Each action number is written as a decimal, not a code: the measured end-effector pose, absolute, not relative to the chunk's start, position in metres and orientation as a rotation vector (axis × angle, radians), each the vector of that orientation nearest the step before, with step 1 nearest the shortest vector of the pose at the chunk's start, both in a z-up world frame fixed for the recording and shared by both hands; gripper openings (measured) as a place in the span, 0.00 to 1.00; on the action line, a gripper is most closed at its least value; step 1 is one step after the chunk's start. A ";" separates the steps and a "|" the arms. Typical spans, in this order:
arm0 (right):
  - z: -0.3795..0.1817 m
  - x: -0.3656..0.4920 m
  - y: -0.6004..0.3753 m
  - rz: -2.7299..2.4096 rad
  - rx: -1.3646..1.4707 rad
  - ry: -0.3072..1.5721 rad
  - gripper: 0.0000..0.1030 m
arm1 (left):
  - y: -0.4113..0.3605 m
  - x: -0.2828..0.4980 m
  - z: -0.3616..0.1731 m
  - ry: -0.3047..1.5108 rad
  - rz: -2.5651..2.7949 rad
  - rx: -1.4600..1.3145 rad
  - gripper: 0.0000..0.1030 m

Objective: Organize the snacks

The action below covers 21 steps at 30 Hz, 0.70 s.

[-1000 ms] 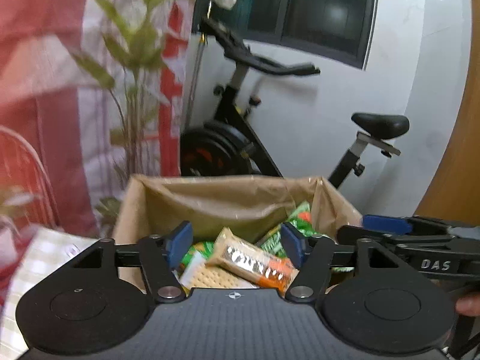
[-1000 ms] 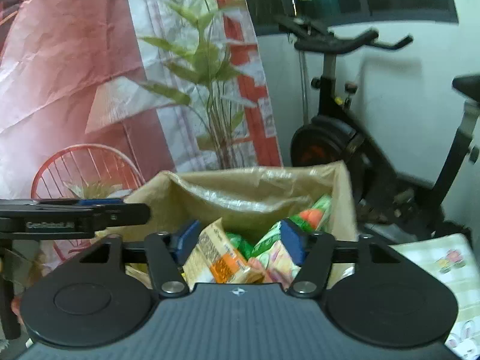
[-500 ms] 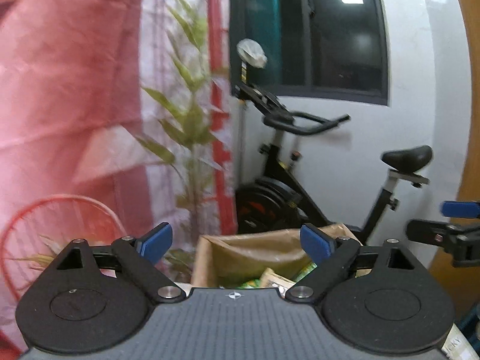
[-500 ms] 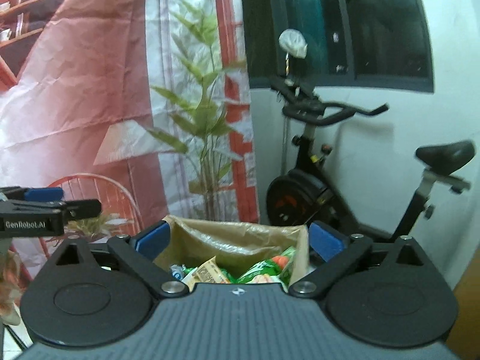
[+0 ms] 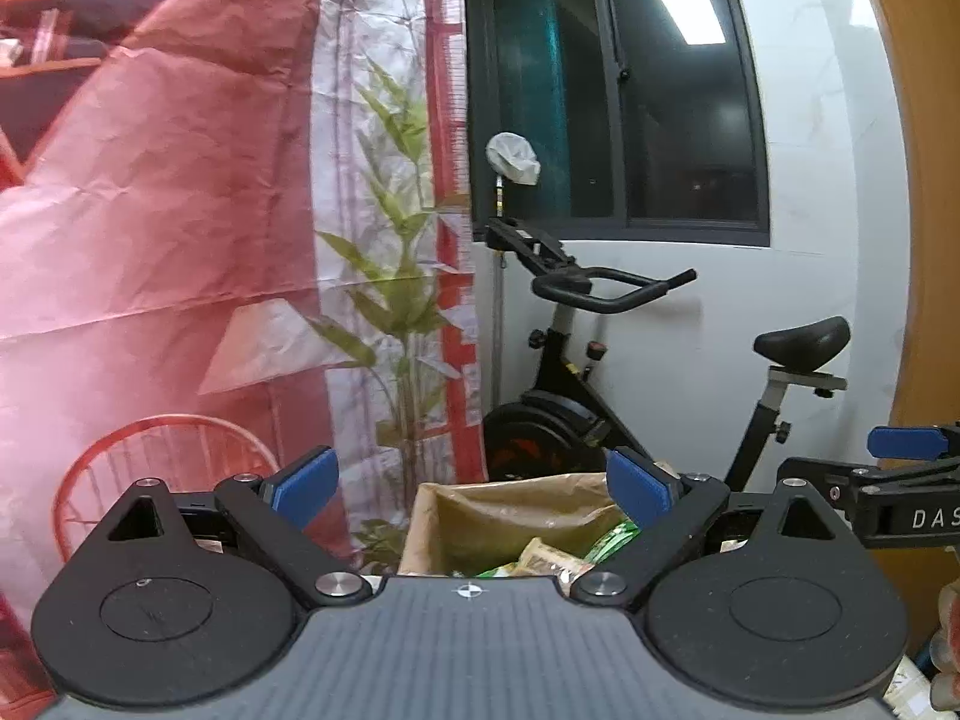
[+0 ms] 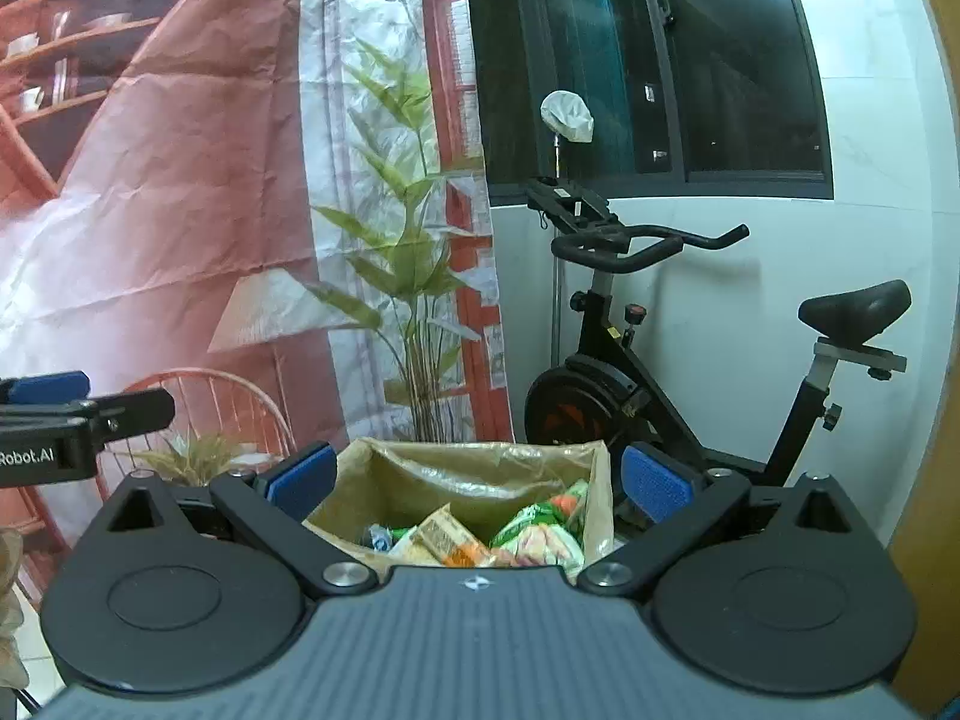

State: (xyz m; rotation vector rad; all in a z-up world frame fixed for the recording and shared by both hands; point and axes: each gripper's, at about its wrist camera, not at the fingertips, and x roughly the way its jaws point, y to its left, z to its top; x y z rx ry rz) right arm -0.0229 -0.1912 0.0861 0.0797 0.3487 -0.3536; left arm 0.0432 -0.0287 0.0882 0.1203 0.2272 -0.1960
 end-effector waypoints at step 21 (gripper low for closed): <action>0.080 -0.036 -0.182 -0.337 0.100 0.367 1.00 | -0.026 0.026 0.084 0.217 -0.167 0.140 0.94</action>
